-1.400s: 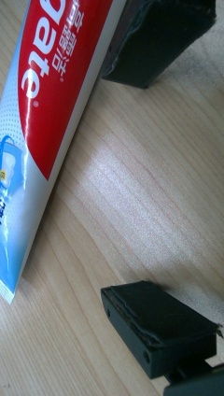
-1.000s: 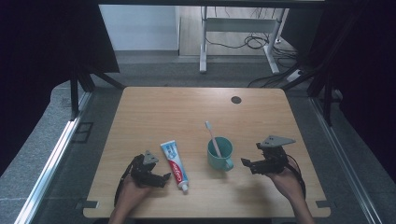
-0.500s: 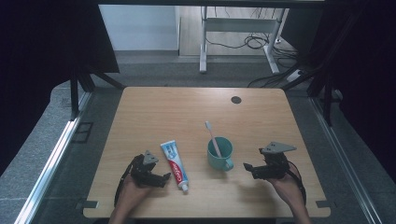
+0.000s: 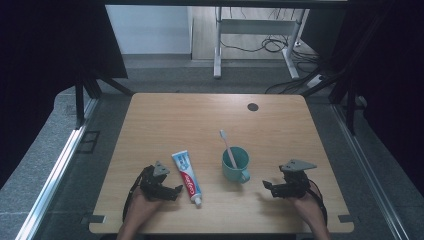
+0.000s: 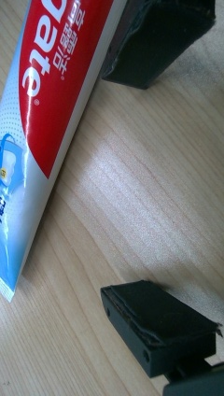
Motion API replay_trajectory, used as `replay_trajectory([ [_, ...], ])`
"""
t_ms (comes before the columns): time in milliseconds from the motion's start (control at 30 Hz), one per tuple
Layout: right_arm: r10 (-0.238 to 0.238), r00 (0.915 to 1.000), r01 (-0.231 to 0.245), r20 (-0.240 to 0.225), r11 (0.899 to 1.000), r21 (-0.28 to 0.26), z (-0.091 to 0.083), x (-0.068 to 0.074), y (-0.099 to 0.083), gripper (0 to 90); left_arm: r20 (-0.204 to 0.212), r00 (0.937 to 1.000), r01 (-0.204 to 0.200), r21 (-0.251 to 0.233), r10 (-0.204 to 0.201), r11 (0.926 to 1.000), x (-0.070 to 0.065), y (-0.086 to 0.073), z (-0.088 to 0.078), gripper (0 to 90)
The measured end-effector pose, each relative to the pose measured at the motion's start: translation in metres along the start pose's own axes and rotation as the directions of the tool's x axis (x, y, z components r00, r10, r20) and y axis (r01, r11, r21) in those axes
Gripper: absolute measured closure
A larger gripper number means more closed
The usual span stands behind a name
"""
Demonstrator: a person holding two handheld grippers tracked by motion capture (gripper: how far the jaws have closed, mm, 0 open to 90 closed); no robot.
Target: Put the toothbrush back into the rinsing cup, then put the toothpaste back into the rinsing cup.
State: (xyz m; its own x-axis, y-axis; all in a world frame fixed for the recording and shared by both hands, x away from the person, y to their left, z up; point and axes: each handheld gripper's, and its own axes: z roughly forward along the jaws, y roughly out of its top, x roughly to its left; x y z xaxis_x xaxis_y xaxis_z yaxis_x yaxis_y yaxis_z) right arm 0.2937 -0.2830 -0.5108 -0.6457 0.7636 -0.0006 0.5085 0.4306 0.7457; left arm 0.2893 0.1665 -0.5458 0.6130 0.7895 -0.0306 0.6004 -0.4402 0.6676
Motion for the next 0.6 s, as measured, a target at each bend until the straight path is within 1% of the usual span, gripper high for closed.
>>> replay_trajectory([
  [133,0.002,1.0,-0.002,-0.005,1.0,0.0,0.003,0.001,-0.006,12.1,-0.001,1.0,0.002,-0.001,-0.002,1.0,0.0,0.0,0.0,0.8],
  [400,0.006,1.0,-0.006,0.007,1.0,0.006,0.01,0.0,-0.018,12.2,-0.002,1.0,0.002,0.001,-0.002,1.0,0.0,0.0,0.0,0.9],
  [533,-0.01,0.9998,0.009,0.015,1.0,0.027,0.014,0.002,-0.023,12.2,-0.001,1.0,-0.005,0.0,0.005,1.0,0.001,0.0,-0.001,1.7],
  [567,-0.017,0.9997,0.016,0.02,0.999,0.033,0.016,0.002,-0.026,11.9,-0.001,1.0,-0.002,-0.004,0.002,1.0,0.001,0.0,-0.001,2.2],
  [600,-0.005,0.9999,0.004,0.015,1.0,0.024,0.016,0.001,-0.027,12.7,-0.002,1.0,-0.003,-0.003,0.003,1.0,0.001,0.0,-0.001,2.2],
])
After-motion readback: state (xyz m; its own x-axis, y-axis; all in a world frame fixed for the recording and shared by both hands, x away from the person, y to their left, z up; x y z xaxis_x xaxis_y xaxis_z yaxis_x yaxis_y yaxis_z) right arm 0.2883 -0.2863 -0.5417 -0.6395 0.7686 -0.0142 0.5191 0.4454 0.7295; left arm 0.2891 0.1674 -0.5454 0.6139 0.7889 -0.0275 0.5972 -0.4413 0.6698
